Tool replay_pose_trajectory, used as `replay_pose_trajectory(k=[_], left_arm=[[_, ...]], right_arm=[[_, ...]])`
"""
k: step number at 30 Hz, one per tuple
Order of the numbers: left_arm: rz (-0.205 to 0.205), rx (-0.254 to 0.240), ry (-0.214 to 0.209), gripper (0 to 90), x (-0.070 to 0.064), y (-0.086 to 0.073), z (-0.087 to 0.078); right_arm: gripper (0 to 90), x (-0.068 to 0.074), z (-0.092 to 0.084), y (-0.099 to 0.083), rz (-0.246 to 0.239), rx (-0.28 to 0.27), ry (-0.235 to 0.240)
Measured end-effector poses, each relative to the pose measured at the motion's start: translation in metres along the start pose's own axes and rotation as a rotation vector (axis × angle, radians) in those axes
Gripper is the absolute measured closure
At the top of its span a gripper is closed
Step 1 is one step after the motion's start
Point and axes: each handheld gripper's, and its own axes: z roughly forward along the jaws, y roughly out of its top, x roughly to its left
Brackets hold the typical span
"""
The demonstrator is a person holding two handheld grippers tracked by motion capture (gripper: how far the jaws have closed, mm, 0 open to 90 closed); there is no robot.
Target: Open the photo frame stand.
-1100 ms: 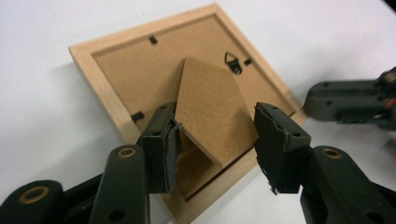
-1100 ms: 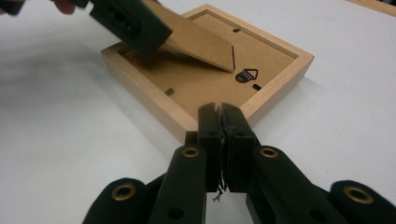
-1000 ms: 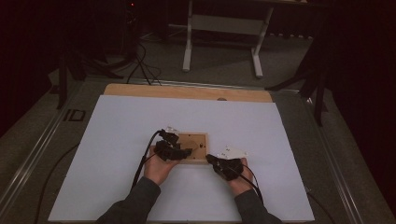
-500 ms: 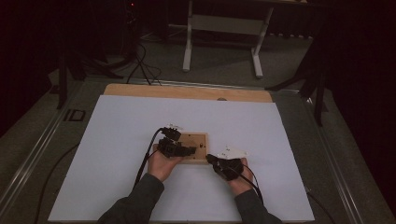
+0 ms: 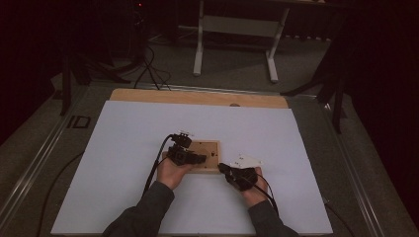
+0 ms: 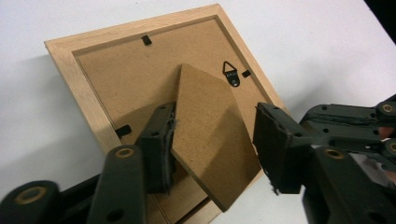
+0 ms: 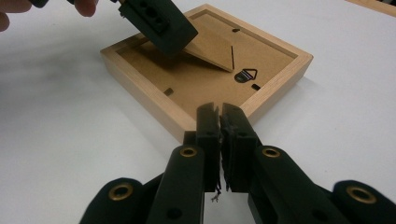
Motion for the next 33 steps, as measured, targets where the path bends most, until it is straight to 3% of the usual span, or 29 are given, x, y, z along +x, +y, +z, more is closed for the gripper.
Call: replay_pose_trajectory(k=[14,20,21,27,33], left_arm=[[0.045,0.013,0.037,54.0,-0.003,0.000,0.000],[0.084,0.005,0.053,54.0,-0.006,-0.001,-0.001],[0.108,0.002,0.063,54.0,-0.008,-0.002,-0.002],[0.160,-0.018,0.080,54.0,-0.012,-0.004,-0.003],[0.193,-0.035,0.096,54.1,-0.017,-0.007,-0.005]], right_arm=[[84.0,-0.001,0.000,0.000,0.001,0.003,0.000],[81.0,-0.002,-0.001,0.000,0.002,0.008,0.006],[79.7,-0.002,-0.001,0.000,0.001,0.007,0.007],[76.4,-0.004,-0.004,0.001,0.005,-0.004,0.017],[74.3,-0.007,-0.006,0.002,0.013,-0.014,0.018]])
